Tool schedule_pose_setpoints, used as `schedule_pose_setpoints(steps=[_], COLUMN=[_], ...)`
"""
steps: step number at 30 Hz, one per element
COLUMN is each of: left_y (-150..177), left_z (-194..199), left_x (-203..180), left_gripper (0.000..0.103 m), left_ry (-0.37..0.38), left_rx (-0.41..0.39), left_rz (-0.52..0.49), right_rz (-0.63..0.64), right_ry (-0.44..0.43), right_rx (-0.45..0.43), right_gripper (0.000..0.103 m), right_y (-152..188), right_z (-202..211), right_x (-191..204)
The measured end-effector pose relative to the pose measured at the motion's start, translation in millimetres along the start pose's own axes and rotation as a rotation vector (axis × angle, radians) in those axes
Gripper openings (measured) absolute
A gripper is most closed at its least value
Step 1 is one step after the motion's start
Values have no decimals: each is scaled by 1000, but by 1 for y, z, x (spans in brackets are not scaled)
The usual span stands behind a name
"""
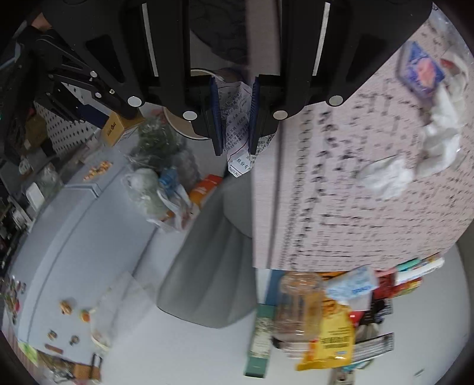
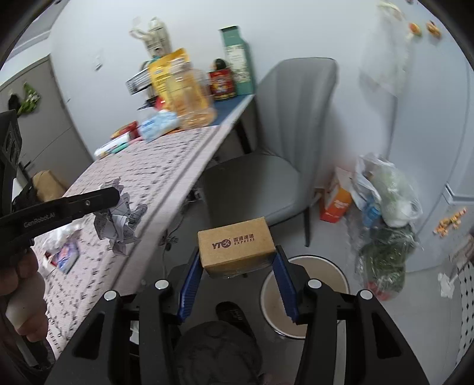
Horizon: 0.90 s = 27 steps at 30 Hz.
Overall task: Collect trash
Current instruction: 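Carry paper and box to the white bin and open both tools over it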
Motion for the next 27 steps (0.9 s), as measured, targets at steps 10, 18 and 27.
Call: schedule_pose_setpoints(steps=[10,18,27], left_y=[-14,-11,-20], left_z=[-61,-123,-149], left_x=[-64,-110,-125], left_gripper=[17,17,79], left_ry=[76,139,177], left_rx=[99,206,206], left_rz=[-78,-110,-86], right_rz=[-154,-236,-299], right_ry=[77,121,129], right_rx=[0,25,55], right_gripper=[47,47,47], right_y=[11,22,34], right_z=[-3,-15,-32], right_x=[-86,-139,-170])
Point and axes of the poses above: each gripper's, at about its wrist camera, not at the fingertips, and z roughly against the way its jaws point, x to its left, y to its underside, the point moved 3 cm from there along -z, roughly the way its jaws point, and after that the axes turned 5 degrees about x, right-handed, at the moved point
